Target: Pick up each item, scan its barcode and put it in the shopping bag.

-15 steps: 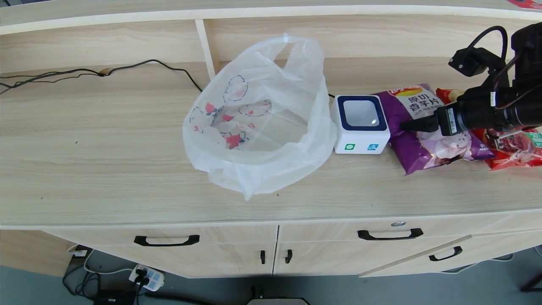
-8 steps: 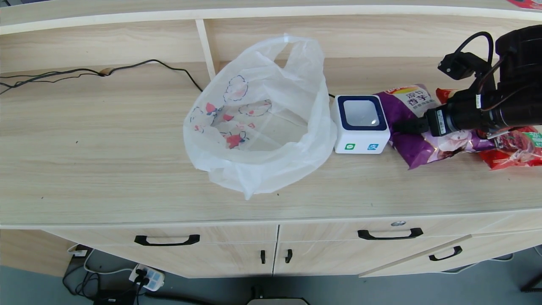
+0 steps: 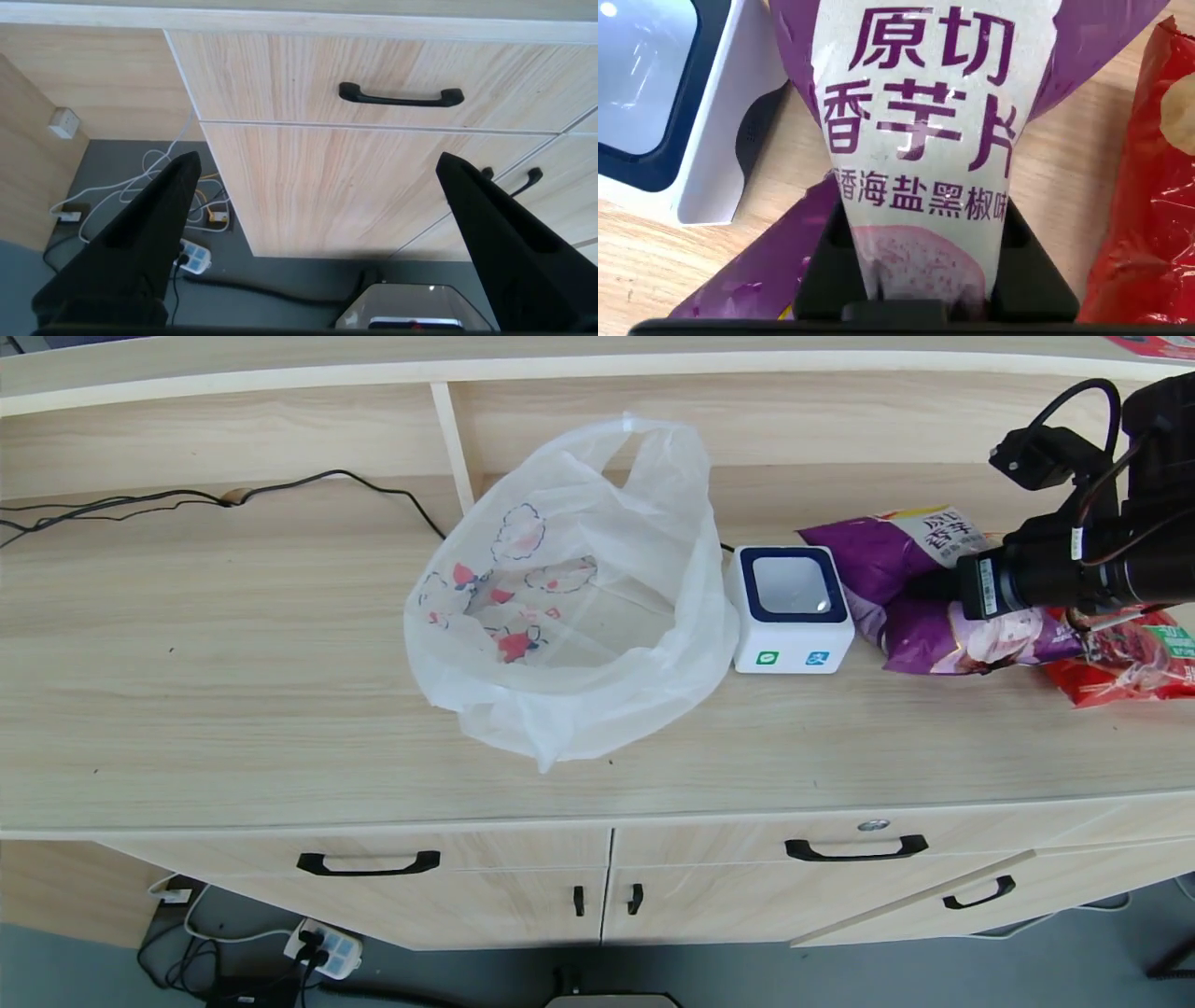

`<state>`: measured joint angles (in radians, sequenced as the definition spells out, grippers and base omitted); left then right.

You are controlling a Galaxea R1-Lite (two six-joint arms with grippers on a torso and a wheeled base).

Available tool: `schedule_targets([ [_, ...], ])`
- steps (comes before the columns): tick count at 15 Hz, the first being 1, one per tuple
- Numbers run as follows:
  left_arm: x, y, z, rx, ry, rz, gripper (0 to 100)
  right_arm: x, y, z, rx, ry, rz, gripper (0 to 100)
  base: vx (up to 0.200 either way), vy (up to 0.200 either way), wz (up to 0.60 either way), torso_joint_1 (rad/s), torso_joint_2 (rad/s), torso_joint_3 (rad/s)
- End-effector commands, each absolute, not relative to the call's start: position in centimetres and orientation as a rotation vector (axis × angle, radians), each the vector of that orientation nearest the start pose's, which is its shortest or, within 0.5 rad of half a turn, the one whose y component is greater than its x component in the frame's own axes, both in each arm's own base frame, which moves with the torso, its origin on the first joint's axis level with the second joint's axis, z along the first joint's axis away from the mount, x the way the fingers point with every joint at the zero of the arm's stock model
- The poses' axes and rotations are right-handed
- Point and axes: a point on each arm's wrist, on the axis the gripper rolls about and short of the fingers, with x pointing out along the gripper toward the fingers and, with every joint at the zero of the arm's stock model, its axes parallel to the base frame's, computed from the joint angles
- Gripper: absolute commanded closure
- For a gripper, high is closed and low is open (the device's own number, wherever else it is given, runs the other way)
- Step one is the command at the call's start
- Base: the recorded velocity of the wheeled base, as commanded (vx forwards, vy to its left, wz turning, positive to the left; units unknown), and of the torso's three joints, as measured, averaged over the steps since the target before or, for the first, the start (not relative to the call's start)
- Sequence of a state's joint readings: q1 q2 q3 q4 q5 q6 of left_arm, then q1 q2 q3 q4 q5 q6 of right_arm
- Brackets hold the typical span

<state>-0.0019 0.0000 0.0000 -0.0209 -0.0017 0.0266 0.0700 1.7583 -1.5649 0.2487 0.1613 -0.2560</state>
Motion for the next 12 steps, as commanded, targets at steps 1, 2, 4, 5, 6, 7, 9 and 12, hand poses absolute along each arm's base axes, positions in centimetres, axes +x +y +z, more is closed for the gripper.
schedule_targets([
  [1, -2.3, 0.0, 7.8, 0.026, -0.020, -0.003, 0, 32.9, 2.7, 29.4, -0.231, 0.409, 0.284, 100, 0.000, 0.000, 0.00, 0.000, 0.00, 0.000],
  [2, -2.3, 0.0, 7.8, 0.026, -0.020, -0.003, 0, 32.7, 2.7, 29.6, -0.229, 0.404, 0.284, 100, 0.000, 0.000, 0.00, 0.000, 0.00, 0.000],
  [4, -2.3, 0.0, 7.8, 0.028, -0.020, -0.003, 0, 31.7, 2.6, 29.9, -0.224, 0.399, 0.282, 100, 0.000, 0.000, 0.00, 0.000, 0.00, 0.000],
  [5, -2.3, 0.0, 7.8, 0.026, -0.020, -0.003, 0, 31.1, 2.6, 29.9, -0.220, 0.403, 0.281, 100, 0.000, 0.000, 0.00, 0.000, 0.00, 0.000],
  [6, -2.3, 0.0, 7.8, 0.026, -0.020, -0.003, 0, 30.4, 2.5, 29.9, -0.218, 0.403, 0.278, 100, 0.000, 0.000, 0.00, 0.000, 0.00, 0.000],
  [7, -2.3, 0.0, 7.8, 0.028, -0.020, -0.003, 0, 29.7, 2.5, 30.0, -0.215, 0.402, 0.277, 100, 0.000, 0.000, 0.00, 0.000, 0.00, 0.000],
  [9, -2.3, 0.0, 7.8, 0.026, -0.020, -0.003, 0, 28.1, 2.4, 30.0, -0.196, 0.408, 0.275, 100, 0.000, 0.000, 0.00, 0.000, 0.00, 0.000],
  [12, -2.3, 0.0, 7.8, 0.028, -0.020, -0.003, 0, 27.0, 2.3, 30.5, -0.164, 0.394, 0.265, 100, 0.000, 0.000, 0.00, 0.000, 0.00, 0.000],
])
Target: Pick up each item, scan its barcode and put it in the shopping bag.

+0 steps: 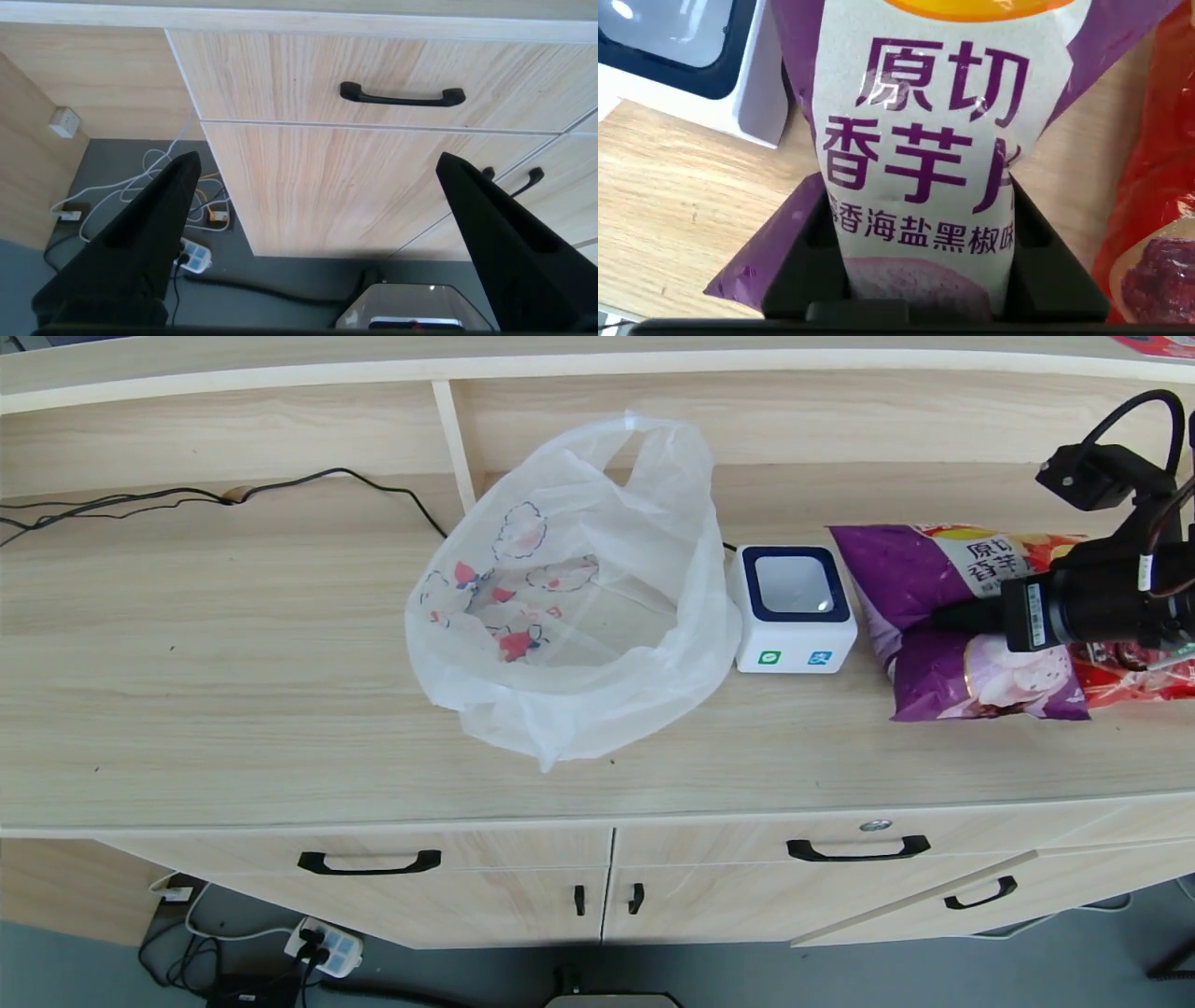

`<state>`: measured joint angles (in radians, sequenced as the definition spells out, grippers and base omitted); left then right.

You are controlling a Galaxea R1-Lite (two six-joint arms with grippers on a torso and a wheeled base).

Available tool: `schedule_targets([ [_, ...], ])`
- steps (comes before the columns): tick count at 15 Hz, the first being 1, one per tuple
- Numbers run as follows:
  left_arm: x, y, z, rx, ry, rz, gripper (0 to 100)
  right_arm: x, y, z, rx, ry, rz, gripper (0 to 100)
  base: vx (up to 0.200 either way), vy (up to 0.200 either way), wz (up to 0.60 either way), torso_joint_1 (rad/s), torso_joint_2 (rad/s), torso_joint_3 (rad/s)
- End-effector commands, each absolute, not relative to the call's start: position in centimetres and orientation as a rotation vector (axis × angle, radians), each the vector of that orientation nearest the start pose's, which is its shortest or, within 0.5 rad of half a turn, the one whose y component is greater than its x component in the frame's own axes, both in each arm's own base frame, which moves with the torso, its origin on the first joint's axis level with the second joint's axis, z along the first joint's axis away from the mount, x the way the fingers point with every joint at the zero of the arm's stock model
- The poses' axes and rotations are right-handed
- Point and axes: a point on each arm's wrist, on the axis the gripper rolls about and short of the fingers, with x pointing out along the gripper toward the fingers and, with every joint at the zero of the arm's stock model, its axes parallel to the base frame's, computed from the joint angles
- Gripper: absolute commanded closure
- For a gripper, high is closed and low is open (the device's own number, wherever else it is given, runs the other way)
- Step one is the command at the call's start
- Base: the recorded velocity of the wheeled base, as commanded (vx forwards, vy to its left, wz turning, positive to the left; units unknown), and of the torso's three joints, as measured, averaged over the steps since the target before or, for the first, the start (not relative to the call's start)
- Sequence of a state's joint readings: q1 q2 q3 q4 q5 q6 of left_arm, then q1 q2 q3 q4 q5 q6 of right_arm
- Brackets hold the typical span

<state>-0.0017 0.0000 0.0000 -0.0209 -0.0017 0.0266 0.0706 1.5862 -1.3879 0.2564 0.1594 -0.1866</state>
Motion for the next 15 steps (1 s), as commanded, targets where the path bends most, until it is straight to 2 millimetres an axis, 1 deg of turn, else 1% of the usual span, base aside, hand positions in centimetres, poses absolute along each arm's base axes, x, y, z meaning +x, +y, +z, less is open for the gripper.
schedule_targets([
  [1, -2.3, 0.0, 7.8, 0.026, -0.020, -0.003, 0, 27.0, 2.3, 30.8, -0.156, 0.372, 0.261, 100, 0.000, 0.000, 0.00, 0.000, 0.00, 0.000],
  [3, -2.3, 0.0, 7.8, 0.026, -0.020, -0.003, 0, 26.2, 2.6, 31.5, -0.141, 0.328, 0.267, 100, 0.000, 0.000, 0.00, 0.000, 0.00, 0.000],
  [5, -2.3, 0.0, 7.8, 0.026, -0.020, -0.003, 0, 24.8, 3.0, 32.6, -0.106, 0.289, 0.276, 100, 0.000, 0.000, 0.00, 0.000, 0.00, 0.000],
  [6, -2.3, 0.0, 7.8, 0.026, -0.020, -0.003, 0, 23.5, 3.1, 33.3, -0.078, 0.265, 0.278, 100, 0.000, 0.000, 0.00, 0.000, 0.00, 0.000],
  [7, -2.3, 0.0, 7.8, 0.028, -0.020, -0.003, 0, 21.4, 3.9, 33.9, -0.010, 0.242, 0.308, 100, 0.000, 0.000, 0.00, 0.000, 0.00, 0.000],
  [9, -2.3, 0.0, 7.8, 0.028, -0.020, -0.003, 0, 17.1, 6.0, 34.5, 0.180, 0.224, 0.443, 100, 0.000, 0.000, 0.00, 0.000, 0.00, 0.000],
  [10, -2.3, 0.0, 7.8, 0.026, -0.020, -0.003, 0, 15.3, 6.8, 34.7, 0.274, 0.216, 0.518, 100, 0.000, 0.000, 0.00, 0.000, 0.00, 0.000],
  [11, -2.3, 0.0, 7.8, 0.028, -0.020, -0.003, 0, 13.6, 7.6, 34.5, 0.383, 0.218, 0.597, 100, 0.000, 0.000, 0.00, 0.000, 0.00, 0.000],
  [12, -2.3, 0.0, 7.8, 0.026, -0.020, -0.003, 0, 12.4, 8.4, 34.1, 0.458, 0.237, 0.682, 100, 0.000, 0.000, 0.00, 0.000, 0.00, 0.000],
  [13, -2.3, 0.0, 7.8, 0.026, -0.020, -0.003, 0, 11.8, 9.5, 33.1, 0.505, 0.272, 0.760, 100, 0.000, 0.000, 0.00, 0.000, 0.00, 0.000],
  [14, -2.3, 0.0, 7.8, 0.028, -0.020, -0.003, 0, 11.8, 10.4, 31.9, 0.528, 0.273, 0.804, 100, 0.000, 0.000, 0.00, 0.000, 0.00, 0.000],
  [15, -2.3, 0.0, 7.8, 0.028, -0.020, -0.003, 0, 12.5, 11.3, 30.7, 0.542, 0.239, 0.834, 100, 0.000, 0.000, 0.00, 0.000, 0.00, 0.000],
])
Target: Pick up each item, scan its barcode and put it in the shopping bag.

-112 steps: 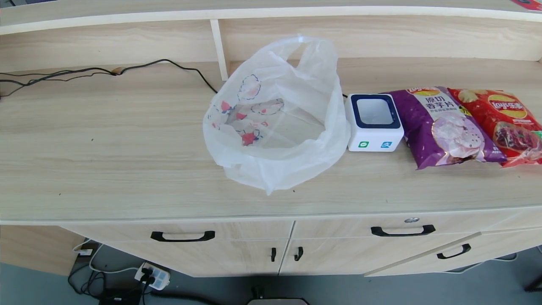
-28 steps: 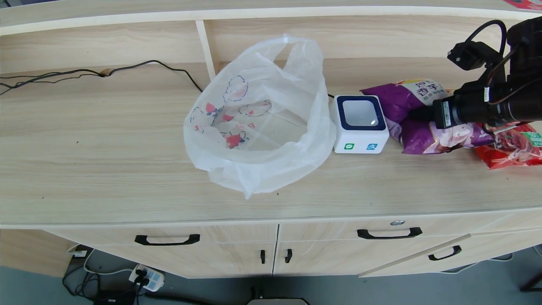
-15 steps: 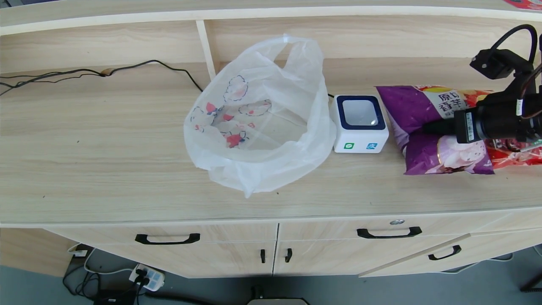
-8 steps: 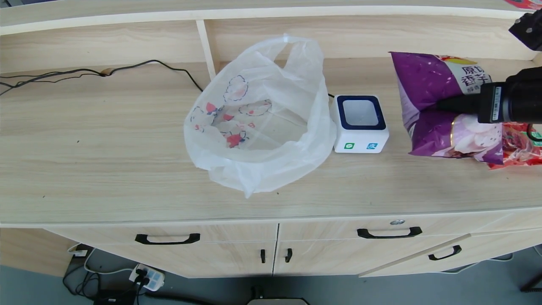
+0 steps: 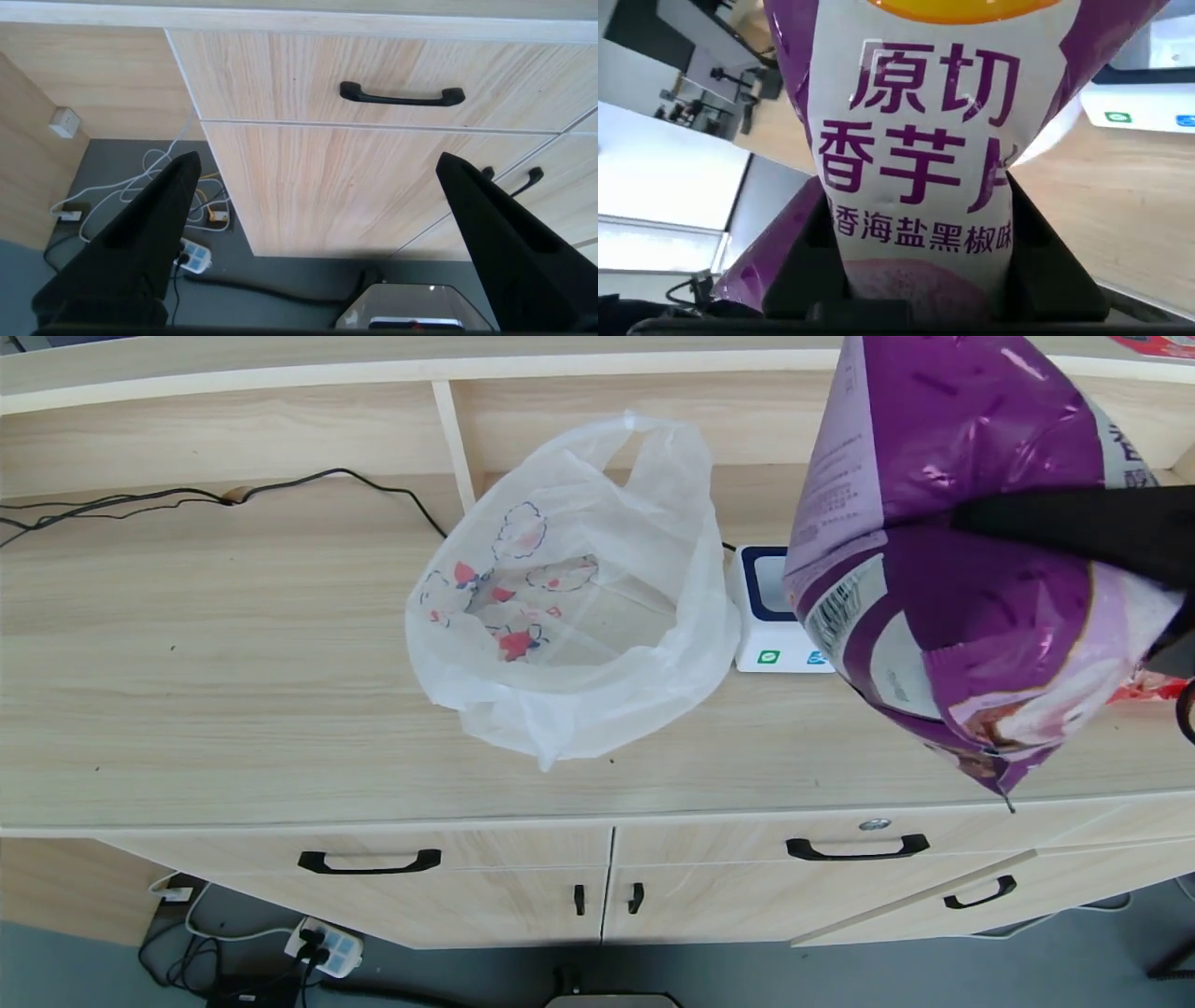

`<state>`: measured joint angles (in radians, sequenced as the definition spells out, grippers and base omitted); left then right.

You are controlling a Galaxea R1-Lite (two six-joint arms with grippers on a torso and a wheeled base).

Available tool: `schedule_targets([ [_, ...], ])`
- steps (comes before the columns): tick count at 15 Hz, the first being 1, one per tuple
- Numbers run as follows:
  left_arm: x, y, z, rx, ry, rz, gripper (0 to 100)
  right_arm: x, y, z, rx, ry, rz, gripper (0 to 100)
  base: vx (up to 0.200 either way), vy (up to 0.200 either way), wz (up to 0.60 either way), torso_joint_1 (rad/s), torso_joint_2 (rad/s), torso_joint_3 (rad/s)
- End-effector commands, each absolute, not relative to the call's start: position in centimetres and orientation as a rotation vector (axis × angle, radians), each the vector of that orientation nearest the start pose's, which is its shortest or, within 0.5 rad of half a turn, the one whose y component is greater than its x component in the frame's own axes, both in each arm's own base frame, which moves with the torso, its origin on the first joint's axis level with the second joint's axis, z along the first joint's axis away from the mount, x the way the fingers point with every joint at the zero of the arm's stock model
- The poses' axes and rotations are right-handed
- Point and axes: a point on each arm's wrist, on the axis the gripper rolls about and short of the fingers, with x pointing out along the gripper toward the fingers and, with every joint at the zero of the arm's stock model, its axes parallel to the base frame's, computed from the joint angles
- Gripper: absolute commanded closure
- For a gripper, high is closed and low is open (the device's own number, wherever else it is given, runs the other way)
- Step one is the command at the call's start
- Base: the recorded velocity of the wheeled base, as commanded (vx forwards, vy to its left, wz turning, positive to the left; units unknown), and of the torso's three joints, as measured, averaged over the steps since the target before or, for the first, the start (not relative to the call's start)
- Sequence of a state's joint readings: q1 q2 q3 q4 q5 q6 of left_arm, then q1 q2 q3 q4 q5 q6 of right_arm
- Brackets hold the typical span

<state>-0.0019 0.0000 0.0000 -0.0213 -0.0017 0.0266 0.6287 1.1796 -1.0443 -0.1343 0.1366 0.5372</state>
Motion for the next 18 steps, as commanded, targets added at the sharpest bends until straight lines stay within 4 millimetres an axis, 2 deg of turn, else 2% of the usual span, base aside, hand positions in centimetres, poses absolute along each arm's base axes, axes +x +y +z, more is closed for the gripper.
schedule_targets([
  [1, -2.3, 0.0, 7.8, 0.026, -0.020, -0.003, 0, 13.2, 12.4, 29.6, 0.554, 0.215, 0.864, 100, 0.000, 0.000, 0.00, 0.000, 0.00, 0.000],
  [4, -2.3, 0.0, 7.8, 0.028, -0.020, -0.003, 0, 14.3, 14.5, 28.0, 0.665, 0.249, 0.905, 100, 0.000, 0.000, 0.00, 0.000, 0.00, 0.000],
  [9, -2.3, 0.0, 7.8, 0.028, -0.020, -0.003, 0, 11.1, 16.3, 28.1, 0.921, 0.378, 1.113, 100, 0.000, 0.000, 0.00, 0.000, 0.00, 0.000],
  [15, -2.3, 0.0, 7.8, 0.026, -0.020, -0.003, 0, 10.2, 15.9, 25.9, 0.962, 0.437, 1.225, 100, 0.000, 0.000, 0.00, 0.000, 0.00, 0.000],
  [18, -2.3, 0.0, 7.8, 0.026, -0.020, -0.003, 0, 10.1, 15.7, 25.9, 1.085, 0.531, 1.241, 100, 0.000, 0.000, 0.00, 0.000, 0.00, 0.000],
])
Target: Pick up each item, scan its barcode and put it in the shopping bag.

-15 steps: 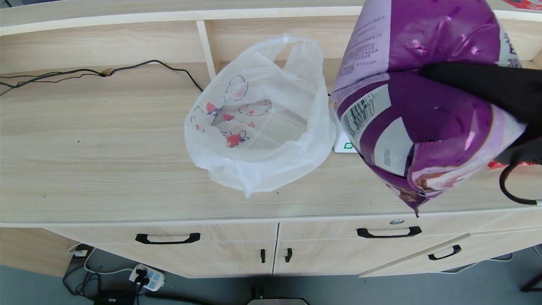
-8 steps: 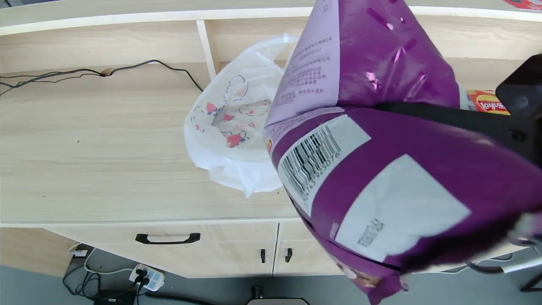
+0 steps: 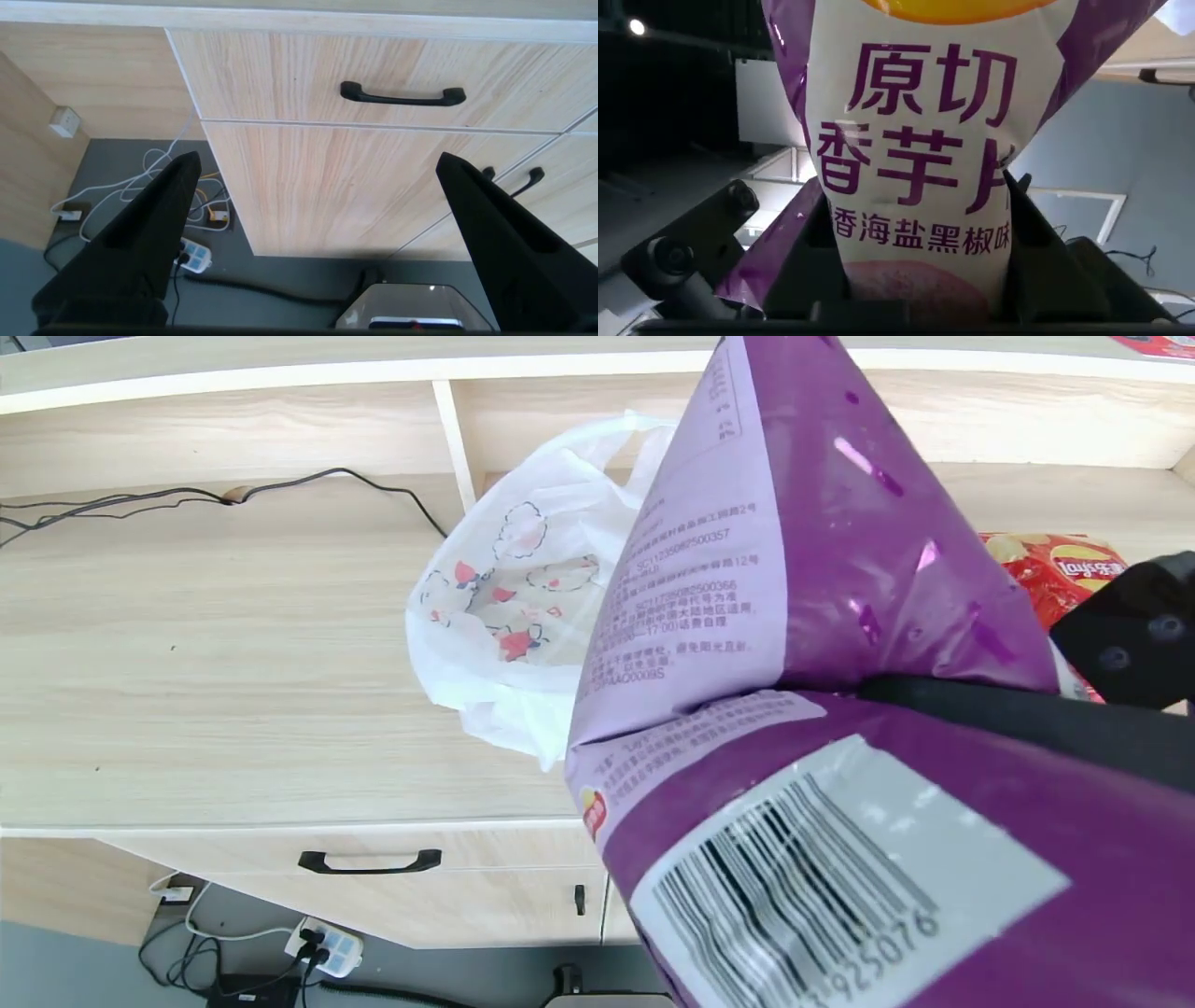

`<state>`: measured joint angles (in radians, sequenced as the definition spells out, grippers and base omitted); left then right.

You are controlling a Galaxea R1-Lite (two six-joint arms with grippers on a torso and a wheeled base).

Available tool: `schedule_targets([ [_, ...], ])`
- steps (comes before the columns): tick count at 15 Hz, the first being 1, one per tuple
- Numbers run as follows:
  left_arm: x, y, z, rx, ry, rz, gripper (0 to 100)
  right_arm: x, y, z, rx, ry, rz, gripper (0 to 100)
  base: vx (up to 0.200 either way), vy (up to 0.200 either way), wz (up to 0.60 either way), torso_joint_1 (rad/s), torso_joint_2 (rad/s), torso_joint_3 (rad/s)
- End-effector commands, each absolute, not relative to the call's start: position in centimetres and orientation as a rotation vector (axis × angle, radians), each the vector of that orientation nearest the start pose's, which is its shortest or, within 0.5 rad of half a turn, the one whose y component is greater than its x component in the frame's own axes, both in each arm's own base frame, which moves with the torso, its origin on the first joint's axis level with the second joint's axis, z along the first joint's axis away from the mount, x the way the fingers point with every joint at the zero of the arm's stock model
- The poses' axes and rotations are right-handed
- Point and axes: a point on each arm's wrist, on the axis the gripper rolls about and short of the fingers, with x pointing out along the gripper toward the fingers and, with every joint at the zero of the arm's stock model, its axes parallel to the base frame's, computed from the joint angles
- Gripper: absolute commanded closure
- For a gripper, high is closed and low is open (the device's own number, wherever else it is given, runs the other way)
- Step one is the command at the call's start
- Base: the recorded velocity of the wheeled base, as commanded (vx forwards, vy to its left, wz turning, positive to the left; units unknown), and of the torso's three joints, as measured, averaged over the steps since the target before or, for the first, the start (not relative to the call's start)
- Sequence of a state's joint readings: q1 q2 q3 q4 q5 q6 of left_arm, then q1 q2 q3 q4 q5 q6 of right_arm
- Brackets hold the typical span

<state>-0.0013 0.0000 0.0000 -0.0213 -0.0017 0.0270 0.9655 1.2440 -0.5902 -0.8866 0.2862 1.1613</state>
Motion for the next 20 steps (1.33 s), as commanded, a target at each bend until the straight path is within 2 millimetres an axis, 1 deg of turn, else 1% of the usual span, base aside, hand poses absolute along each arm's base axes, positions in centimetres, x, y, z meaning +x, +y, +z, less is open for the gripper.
schedule_targets([
  [1, -2.3, 0.0, 7.8, 0.028, -0.020, -0.003, 0, 10.1, 15.8, 25.5, 1.103, 0.566, 1.236, 100, 0.000, 0.000, 0.00, 0.000, 0.00, 0.000],
  [4, -2.3, 0.0, 7.8, 0.026, -0.020, -0.003, 0, 9.7, 15.3, 24.1, 1.087, 0.634, 1.322, 100, 0.000, 0.000, 0.00, 0.000, 0.00, 0.000],
  [5, -2.3, 0.0, 7.8, 0.026, -0.020, -0.003, 0, 9.8, 15.0, 23.4, 1.087, 0.670, 1.348, 100, 0.000, 0.000, 0.00, 0.000, 0.00, 0.000],
  [10, -2.3, 0.0, 7.8, 0.026, -0.020, -0.003, 0, 13.7, 16.0, 23.1, 1.215, 0.624, 1.272, 100, 0.000, 0.000, 0.00, 0.000, 0.00, 0.000],
  [11, -2.3, 0.0, 7.8, 0.026, -0.020, -0.003, 0, 14.0, 16.0, 23.1, 1.239, 0.633, 1.268, 100, 0.000, 0.000, 0.00, 0.000, 0.00, 0.000],
  [15, -2.3, 0.0, 7.8, 0.028, -0.020, -0.003, 0, 13.9, 16.0, 23.1, 1.268, 0.649, 1.306, 100, 0.000, 0.000, 0.00, 0.000, 0.00, 0.000],
  [17, -2.3, 0.0, 7.8, 0.026, -0.020, -0.003, 0, 13.8, 15.8, 22.7, 1.301, 0.676, 1.299, 100, 0.000, 0.000, 0.00, 0.000, 0.00, 0.000],
  [20, -2.3, 0.0, 7.8, 0.026, -0.020, -0.003, 0, 13.2, 15.1, 21.8, 1.341, 0.685, 1.312, 100, 0.000, 0.000, 0.00, 0.000, 0.00, 0.000],
])
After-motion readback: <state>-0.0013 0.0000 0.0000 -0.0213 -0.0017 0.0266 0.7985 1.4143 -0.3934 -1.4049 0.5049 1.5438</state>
